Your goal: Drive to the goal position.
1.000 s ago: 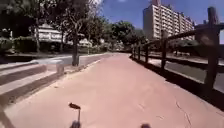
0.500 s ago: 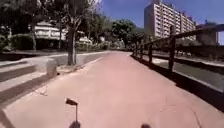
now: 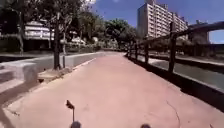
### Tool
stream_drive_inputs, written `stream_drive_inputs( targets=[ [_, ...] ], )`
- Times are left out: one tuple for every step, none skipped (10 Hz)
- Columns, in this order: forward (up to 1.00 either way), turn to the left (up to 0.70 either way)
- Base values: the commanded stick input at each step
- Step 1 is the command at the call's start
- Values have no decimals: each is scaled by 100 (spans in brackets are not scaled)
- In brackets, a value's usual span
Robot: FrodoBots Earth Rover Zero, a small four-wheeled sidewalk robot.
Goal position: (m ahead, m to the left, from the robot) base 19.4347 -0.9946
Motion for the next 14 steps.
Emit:
stream_drive_inputs(
  targets=[
    [85, 0],
    [85, 0],
    [85, 0],
    [85, 0],
    [85, 0],
    [85, 0],
    [85, 0],
    [85, 0],
    [85, 0],
    [85, 0],
    [85, 0],
    [85, 0],
    [85, 0],
    [85, 0]
  ],
)
